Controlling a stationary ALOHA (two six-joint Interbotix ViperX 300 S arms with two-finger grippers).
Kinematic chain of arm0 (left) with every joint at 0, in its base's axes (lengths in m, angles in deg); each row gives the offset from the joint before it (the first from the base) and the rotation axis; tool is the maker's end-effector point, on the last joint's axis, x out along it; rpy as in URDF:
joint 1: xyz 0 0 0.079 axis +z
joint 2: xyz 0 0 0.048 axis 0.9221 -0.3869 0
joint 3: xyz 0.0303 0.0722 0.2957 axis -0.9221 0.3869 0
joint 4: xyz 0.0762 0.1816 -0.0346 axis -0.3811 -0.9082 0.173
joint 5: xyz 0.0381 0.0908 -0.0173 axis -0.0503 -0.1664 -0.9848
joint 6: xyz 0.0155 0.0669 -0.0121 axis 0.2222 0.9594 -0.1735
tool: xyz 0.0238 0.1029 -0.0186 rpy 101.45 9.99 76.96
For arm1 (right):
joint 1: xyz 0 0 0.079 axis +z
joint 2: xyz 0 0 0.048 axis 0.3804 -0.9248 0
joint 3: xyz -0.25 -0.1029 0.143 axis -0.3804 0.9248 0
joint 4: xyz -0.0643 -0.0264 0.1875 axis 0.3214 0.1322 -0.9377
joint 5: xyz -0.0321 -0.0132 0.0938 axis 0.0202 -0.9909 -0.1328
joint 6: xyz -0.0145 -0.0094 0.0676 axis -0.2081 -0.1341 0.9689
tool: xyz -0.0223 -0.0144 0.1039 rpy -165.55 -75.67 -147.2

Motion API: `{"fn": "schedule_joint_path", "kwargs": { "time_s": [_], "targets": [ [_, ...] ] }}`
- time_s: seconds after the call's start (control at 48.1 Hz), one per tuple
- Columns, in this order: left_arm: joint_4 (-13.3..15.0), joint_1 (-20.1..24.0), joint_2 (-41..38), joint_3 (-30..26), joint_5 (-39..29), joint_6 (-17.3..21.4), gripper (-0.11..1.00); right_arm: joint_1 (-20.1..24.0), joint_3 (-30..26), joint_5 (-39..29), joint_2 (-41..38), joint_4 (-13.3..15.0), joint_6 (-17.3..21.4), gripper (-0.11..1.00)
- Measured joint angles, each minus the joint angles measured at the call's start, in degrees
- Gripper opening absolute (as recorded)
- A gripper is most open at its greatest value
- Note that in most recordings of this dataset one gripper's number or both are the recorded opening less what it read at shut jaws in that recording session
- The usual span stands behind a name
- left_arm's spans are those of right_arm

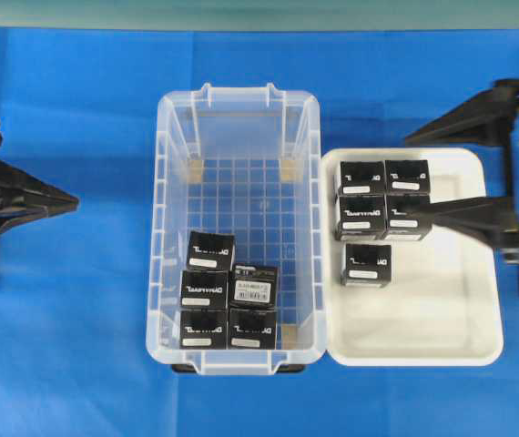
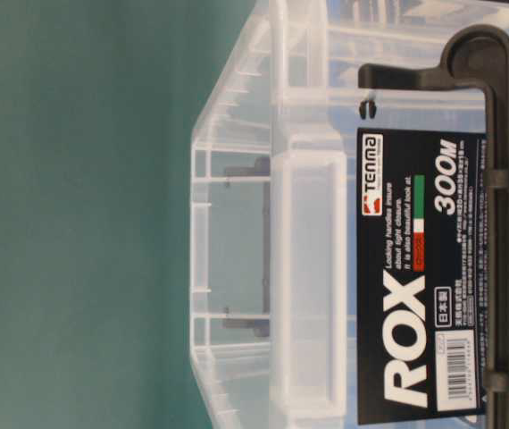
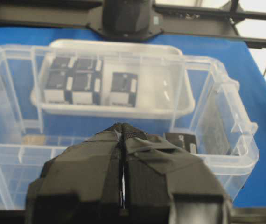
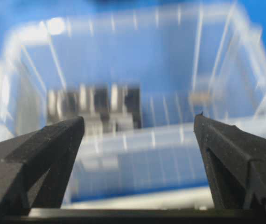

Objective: Pick the box from inside the plastic case

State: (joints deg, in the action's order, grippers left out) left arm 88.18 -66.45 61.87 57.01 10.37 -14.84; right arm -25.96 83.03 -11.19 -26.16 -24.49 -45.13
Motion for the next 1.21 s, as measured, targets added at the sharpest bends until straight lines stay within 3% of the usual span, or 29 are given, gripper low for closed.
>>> {"fn": "schedule_joint_path", "kwargs": {
  "time_s": [0.437, 1.207],
  "targets": [
    [-0.1, 0.0, 0.6, -0.1, -2.5, 0.0, -0.05, 0.2, 6.1, 1.1, 14.9, 0.0, 0.0, 0.96],
    [0.0, 0.0, 1.1, -0.3, -2.5, 0.1, -0.05, 0.3, 9.8, 1.1, 21.3, -0.4, 0.1, 0.96]
  ]
}}
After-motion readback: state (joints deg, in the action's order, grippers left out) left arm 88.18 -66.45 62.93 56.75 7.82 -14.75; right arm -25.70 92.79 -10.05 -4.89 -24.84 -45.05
